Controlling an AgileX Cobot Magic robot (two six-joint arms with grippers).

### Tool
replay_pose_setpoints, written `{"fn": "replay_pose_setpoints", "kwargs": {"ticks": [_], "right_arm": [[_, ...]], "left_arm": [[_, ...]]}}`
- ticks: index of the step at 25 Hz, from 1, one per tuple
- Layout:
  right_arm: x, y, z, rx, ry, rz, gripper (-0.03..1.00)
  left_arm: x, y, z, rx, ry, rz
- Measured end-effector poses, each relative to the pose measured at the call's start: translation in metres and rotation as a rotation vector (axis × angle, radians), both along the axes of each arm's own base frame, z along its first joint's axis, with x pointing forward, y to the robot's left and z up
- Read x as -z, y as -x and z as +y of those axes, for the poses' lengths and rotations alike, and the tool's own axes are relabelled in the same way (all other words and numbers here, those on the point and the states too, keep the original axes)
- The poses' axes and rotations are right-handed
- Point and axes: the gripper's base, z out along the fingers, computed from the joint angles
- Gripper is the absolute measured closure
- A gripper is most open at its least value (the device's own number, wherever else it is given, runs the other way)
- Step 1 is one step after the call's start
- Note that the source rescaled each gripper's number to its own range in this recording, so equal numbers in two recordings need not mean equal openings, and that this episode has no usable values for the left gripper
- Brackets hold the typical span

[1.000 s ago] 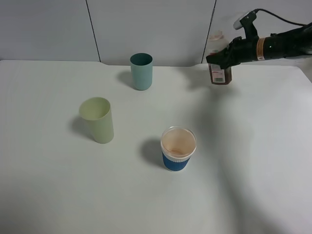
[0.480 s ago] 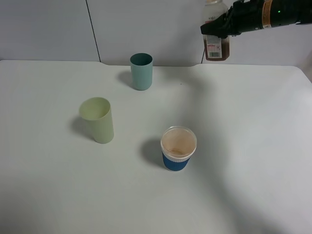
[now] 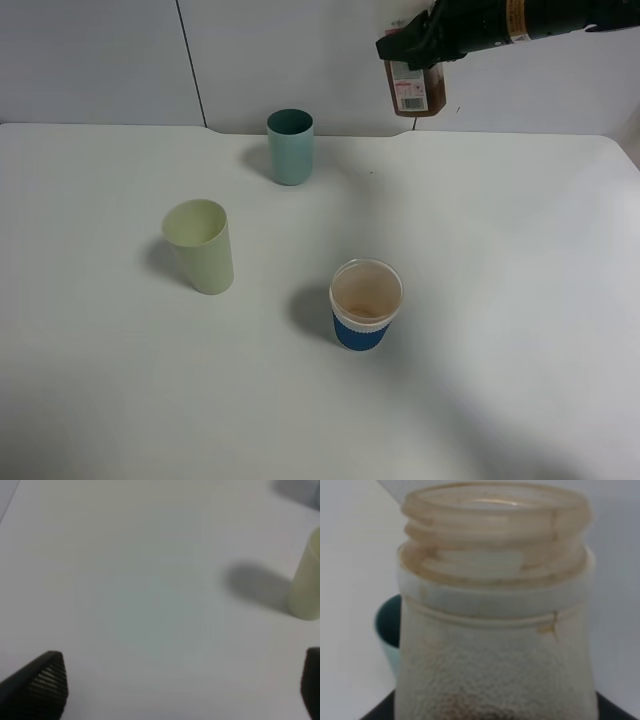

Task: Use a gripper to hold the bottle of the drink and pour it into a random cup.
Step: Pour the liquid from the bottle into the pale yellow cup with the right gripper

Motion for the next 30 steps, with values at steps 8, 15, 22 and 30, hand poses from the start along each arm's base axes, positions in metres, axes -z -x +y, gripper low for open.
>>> {"fn": "replay_pose_setpoints", "kwargs": {"ticks": [8, 15, 22, 30], "right_arm": [[0.007, 0.018, 0.052, -0.030, 0.021, 0.023, 0.93], [0.007, 0.038, 0.096, -0.101, 0.056, -0.021, 0.93], [0.007, 0.053, 0.128, -0.135, 0.137, -0.126, 0.93], [0.007, 0.058, 0.135, -0.192, 0.203, -0.220, 0.93]], "left_arm": [[0.000, 0.000, 0.000, 0.000, 0.000, 0.000], [0.000, 0.000, 0.000, 0.000, 0.000, 0.000], [0.000, 0.000, 0.000, 0.000, 0.000, 0.000], [0.000, 0.000, 0.000, 0.000, 0.000, 0.000]]}}
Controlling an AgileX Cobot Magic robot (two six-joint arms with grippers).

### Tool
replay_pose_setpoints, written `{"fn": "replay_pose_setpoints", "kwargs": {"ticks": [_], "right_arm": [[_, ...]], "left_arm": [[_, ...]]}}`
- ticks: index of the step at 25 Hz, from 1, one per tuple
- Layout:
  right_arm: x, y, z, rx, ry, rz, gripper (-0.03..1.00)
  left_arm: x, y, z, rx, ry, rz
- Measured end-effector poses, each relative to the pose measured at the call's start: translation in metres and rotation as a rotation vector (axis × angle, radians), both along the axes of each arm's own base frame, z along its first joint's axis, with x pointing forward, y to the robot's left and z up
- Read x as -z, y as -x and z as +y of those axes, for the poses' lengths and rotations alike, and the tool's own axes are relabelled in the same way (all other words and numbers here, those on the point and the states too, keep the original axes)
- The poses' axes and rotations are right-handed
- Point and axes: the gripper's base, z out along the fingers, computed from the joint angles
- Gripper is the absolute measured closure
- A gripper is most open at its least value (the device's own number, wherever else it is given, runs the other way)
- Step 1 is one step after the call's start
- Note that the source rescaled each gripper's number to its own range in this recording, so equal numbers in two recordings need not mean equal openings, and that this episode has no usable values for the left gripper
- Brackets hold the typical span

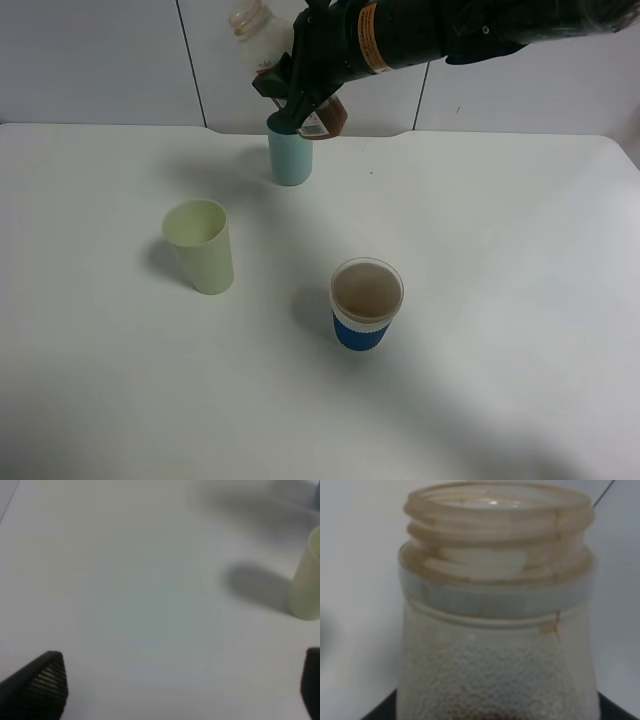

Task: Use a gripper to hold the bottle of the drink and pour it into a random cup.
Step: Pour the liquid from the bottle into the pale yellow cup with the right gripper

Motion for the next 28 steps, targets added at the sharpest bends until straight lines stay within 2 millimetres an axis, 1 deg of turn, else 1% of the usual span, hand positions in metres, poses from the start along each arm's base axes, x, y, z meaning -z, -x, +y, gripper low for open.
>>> {"fn": "replay_pose_setpoints", "kwargs": {"ticks": [8, 17, 19, 28], "right_arm": [[0.000, 0.000, 0.002, -0.036, 0.058, -0.087, 0.93], [0.001, 0.018, 0.025, -0.139, 0.138, -0.210, 0.93], [0.004, 0.019, 0.028, -0.147, 0.155, -0.224, 0.93], [0.029, 0.018, 0.040, -0.221, 0.257, -0.291, 0.93]], "left_arm": [[0.000, 0.000, 0.000, 0.000, 0.000, 0.000], [0.000, 0.000, 0.000, 0.000, 0.000, 0.000], [0.000, 0.000, 0.000, 0.000, 0.000, 0.000], [0.000, 0.000, 0.000, 0.000, 0.000, 0.000]]}}
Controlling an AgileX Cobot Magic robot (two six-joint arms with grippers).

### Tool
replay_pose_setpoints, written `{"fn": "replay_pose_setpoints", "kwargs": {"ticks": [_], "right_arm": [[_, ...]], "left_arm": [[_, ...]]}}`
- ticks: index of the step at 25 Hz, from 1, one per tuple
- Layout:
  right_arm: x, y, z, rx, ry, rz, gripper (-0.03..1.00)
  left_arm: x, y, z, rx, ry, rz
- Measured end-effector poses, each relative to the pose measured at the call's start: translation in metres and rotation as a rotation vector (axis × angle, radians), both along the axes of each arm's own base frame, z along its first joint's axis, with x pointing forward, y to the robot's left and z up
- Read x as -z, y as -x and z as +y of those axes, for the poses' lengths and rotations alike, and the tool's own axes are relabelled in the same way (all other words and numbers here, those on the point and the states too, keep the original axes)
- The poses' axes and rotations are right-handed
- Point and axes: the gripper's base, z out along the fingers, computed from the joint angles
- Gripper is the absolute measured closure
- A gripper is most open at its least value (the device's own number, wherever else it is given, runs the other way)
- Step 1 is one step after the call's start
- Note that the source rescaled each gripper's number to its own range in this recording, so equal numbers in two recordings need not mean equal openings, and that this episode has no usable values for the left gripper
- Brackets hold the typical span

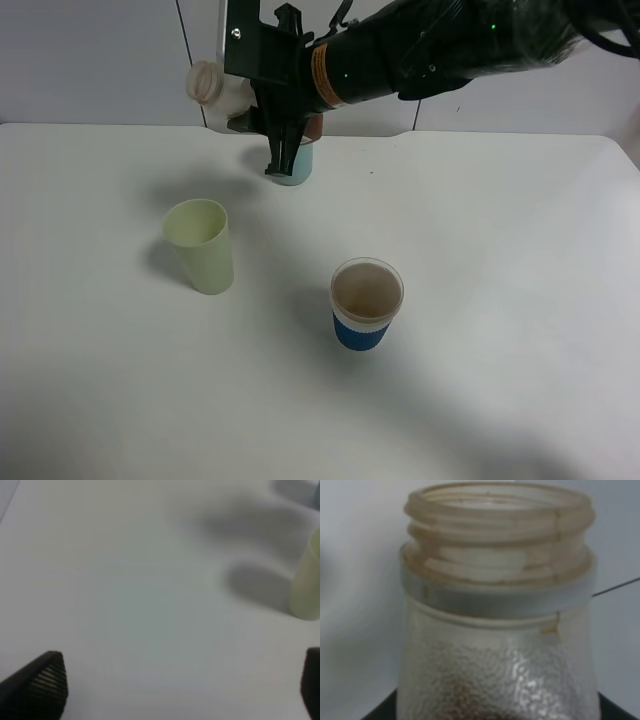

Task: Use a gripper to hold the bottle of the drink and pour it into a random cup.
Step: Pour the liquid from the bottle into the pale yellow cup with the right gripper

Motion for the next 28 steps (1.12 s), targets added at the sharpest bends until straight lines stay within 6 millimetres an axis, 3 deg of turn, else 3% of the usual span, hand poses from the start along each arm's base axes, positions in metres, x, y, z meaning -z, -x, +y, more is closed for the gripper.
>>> {"fn": "replay_pose_setpoints", "kwargs": {"ticks": [12, 28], "right_arm": [[0.005, -0.002, 0.026, -0.039, 0.011, -0.052, 0.93], [0.007, 0.003, 0.033, -0.166, 0.118, -0.225, 0.93]], "left_arm": [[0.000, 0.000, 0.000, 0.000, 0.000, 0.000], [0.000, 0.000, 0.000, 0.000, 0.000, 0.000]]}}
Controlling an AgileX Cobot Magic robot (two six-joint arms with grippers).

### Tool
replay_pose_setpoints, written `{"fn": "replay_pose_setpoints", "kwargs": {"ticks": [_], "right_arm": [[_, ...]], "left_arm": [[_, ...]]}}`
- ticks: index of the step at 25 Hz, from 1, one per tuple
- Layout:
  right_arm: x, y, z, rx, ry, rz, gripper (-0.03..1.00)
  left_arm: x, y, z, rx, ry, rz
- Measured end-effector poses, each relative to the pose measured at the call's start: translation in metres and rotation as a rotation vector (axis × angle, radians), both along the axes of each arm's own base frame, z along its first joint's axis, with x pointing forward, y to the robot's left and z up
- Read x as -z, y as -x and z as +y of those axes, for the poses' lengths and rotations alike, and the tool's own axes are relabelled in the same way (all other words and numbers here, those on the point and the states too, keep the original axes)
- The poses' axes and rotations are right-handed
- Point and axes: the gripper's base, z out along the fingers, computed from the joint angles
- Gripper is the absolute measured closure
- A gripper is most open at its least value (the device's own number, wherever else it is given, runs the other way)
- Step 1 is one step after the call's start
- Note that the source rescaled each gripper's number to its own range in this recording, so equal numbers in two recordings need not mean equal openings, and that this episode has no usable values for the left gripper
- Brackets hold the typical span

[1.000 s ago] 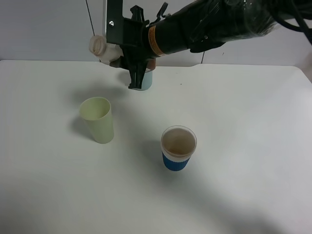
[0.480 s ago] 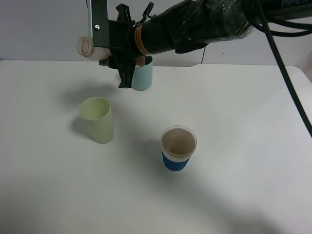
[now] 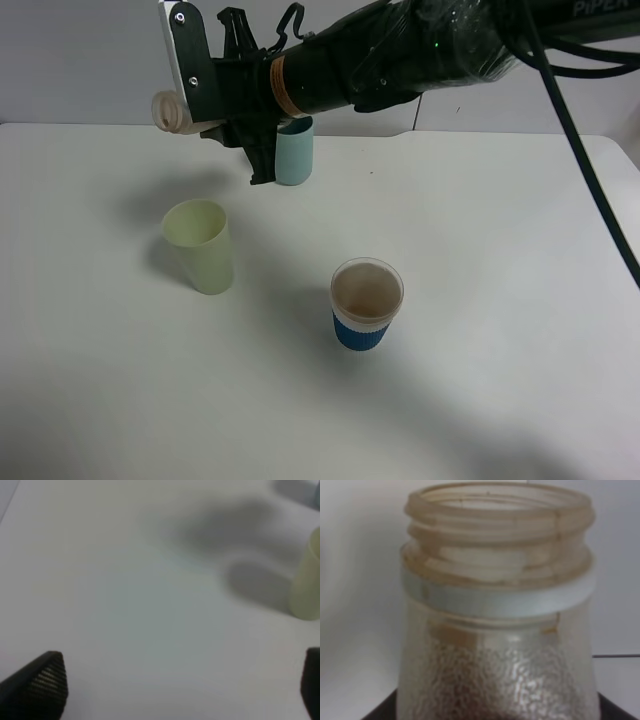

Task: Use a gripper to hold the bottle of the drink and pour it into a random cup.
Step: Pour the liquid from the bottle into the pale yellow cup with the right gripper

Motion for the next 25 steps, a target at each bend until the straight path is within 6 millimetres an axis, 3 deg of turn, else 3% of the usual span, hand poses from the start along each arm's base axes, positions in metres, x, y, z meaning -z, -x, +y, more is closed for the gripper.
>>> {"fn": "replay_pose_setpoints", "kwargs": {"ticks": [25], "right_arm": [[0.0005, 0.0001, 0.0011, -0.086, 0.110, -0.178, 0.94]], "left_arm": [[0.0000, 0.0000, 0.0000, 0.000, 0.000, 0.000]]}}
